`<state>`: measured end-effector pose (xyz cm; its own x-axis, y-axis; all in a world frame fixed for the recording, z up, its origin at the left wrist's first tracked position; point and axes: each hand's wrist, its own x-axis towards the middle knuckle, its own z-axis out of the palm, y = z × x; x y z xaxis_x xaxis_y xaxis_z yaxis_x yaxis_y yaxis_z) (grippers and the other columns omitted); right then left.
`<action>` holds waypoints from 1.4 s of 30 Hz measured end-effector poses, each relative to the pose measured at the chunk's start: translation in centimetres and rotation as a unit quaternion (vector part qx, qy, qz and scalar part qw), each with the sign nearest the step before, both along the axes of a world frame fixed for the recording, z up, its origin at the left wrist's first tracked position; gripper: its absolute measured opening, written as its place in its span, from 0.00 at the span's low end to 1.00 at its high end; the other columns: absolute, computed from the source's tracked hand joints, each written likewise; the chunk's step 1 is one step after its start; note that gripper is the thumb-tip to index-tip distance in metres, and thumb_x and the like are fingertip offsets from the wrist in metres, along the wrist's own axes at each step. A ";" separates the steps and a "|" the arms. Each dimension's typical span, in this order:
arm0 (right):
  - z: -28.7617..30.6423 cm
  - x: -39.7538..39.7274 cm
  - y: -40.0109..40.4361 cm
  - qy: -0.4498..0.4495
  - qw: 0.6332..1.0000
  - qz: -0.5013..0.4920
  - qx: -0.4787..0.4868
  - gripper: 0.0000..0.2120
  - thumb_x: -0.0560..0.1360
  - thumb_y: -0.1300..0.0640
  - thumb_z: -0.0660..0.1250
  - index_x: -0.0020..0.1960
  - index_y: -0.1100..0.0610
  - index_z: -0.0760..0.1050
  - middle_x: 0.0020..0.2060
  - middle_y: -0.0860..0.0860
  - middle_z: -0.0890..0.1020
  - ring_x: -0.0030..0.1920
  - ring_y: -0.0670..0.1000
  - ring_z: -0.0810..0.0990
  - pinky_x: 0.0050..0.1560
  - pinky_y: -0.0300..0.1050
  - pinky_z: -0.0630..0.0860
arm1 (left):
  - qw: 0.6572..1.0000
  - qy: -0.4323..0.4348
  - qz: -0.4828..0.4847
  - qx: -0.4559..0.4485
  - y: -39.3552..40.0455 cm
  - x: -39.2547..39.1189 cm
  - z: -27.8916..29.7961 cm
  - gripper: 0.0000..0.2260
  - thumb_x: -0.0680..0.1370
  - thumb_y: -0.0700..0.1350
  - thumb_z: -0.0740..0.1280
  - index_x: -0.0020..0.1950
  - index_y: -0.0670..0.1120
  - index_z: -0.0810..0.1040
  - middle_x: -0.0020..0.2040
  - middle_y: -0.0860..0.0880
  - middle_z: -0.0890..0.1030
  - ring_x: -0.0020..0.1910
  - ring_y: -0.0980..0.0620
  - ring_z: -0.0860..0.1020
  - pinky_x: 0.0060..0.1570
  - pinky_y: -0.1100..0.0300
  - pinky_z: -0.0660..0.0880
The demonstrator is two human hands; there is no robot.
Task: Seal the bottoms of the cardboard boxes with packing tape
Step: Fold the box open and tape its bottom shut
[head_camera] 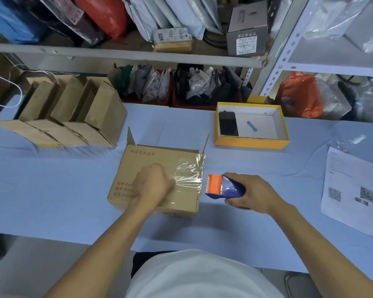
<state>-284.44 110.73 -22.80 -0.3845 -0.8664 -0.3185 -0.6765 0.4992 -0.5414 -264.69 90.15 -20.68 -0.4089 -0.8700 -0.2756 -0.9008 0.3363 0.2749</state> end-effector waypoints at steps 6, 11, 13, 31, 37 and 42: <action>-0.9 0.6 -0.8 0.012 1.000 0.013 0.006 0.31 0.66 0.42 0.74 0.67 0.39 0.69 0.53 0.39 0.81 0.48 0.46 0.79 0.47 0.41 0.78 | 0.980 0.117 -0.157 0.031 1.8 -2.5 0.5 0.02 0.71 0.43 0.69 0.41 0.50 0.77 0.38 0.53 0.79 0.38 0.50 0.76 0.36 0.58 0.71; -1.3 0.0 0.4 -0.026 1.000 -0.006 -0.002 0.30 0.65 0.40 0.74 0.63 0.33 0.67 0.50 0.34 0.80 0.47 0.45 0.79 0.45 0.40 0.80 | 0.934 0.264 -0.222 0.095 3.7 -2.0 -2.7 0.04 0.71 0.40 0.71 0.42 0.48 0.78 0.40 0.54 0.77 0.41 0.54 0.76 0.44 0.56 0.76; -1.3 -0.3 1.4 -0.062 0.998 -0.030 -0.010 0.30 0.64 0.40 0.76 0.60 0.27 0.66 0.49 0.29 0.77 0.49 0.43 0.79 0.44 0.38 0.81 | 0.932 0.268 -0.231 0.083 3.7 -2.0 -3.4 0.05 0.70 0.42 0.71 0.41 0.49 0.77 0.41 0.55 0.76 0.42 0.55 0.76 0.44 0.55 0.76; -2.8 1.2 -2.3 0.049 0.982 0.069 0.169 0.32 0.60 0.30 0.68 0.62 0.40 0.73 0.52 0.43 0.81 0.53 0.50 0.78 0.44 0.45 0.74 | 0.930 0.198 -0.308 -0.014 4.0 -2.3 -3.7 0.08 0.70 0.49 0.70 0.49 0.57 0.80 0.42 0.59 0.68 0.46 0.57 0.67 0.42 0.64 0.64; -3.7 1.9 -0.6 0.038 0.989 0.015 0.143 0.34 0.61 0.30 0.66 0.65 0.39 0.70 0.54 0.43 0.81 0.53 0.51 0.78 0.49 0.48 0.77 | 0.919 0.164 -0.355 -0.053 4.1 -2.3 -3.6 0.06 0.72 0.50 0.62 0.42 0.52 0.78 0.42 0.52 0.69 0.44 0.51 0.66 0.44 0.58 0.68; -0.6 0.8 1.2 0.023 0.998 -0.056 0.016 0.32 0.64 0.39 0.75 0.65 0.38 0.70 0.53 0.37 0.80 0.52 0.46 0.80 0.49 0.44 0.78 | 0.922 0.148 -0.357 0.009 3.9 -2.6 -3.2 0.06 0.77 0.47 0.62 0.44 0.52 0.78 0.44 0.53 0.69 0.47 0.51 0.68 0.50 0.57 0.68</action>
